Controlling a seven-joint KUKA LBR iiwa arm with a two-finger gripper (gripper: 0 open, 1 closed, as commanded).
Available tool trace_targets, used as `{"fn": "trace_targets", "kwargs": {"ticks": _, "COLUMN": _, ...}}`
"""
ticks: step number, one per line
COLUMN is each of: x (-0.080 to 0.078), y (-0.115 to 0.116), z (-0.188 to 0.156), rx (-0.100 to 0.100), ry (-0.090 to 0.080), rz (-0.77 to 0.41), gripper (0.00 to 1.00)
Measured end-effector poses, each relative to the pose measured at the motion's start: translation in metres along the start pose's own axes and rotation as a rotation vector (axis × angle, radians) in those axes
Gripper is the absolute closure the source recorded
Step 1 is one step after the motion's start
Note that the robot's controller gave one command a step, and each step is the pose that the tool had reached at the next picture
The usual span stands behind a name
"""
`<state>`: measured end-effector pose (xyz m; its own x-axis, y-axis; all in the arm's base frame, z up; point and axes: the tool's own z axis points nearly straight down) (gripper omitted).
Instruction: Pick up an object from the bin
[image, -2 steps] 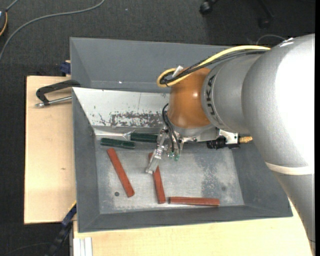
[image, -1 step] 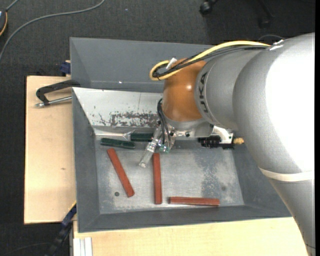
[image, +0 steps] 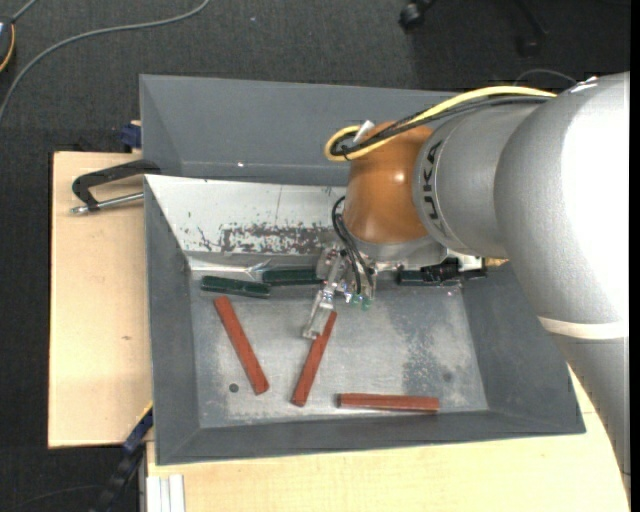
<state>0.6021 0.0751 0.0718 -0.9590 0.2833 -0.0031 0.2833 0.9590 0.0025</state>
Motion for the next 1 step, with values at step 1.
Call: {"fn": "trace_targets", "kwargs": {"ticks": 1, "x": 0.057, "y": -0.0112, "z": -0.0226, "rx": 0.002, "ry": 0.005, "rz": 0.31, "gripper": 0.0}}
